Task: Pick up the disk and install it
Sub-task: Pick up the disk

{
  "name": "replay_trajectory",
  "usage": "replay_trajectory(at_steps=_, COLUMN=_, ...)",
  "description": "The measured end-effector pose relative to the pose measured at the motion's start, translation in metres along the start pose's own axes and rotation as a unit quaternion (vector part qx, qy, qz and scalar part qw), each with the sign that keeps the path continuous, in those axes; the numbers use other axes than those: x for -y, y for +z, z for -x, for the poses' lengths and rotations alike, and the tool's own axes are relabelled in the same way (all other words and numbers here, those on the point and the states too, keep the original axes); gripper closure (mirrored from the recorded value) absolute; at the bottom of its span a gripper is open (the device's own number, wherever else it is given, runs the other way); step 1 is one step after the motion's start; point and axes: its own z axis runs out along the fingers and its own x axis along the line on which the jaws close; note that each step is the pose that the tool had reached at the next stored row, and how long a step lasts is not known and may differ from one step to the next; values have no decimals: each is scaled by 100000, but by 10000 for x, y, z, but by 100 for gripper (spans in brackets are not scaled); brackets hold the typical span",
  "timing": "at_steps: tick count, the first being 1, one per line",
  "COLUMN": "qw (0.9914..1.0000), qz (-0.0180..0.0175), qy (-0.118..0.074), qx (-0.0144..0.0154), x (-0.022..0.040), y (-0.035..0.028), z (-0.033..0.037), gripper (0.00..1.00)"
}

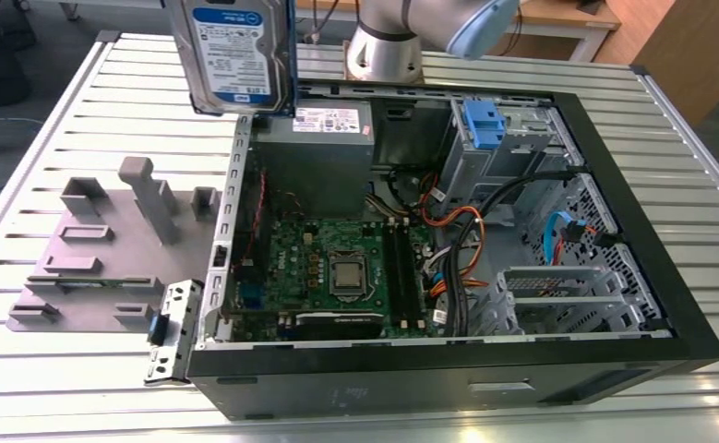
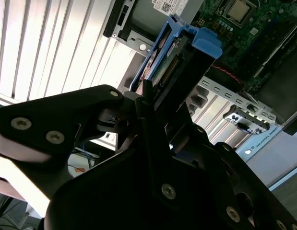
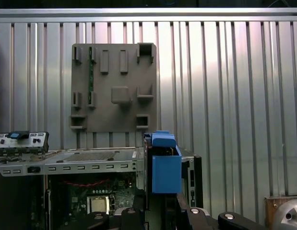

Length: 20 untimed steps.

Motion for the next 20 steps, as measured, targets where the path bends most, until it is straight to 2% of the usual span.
replay_trajectory(at_steps=20, qw=100000, qz=-3, qy=-6, qx=0, x=460, y=-13, z=20, gripper=65)
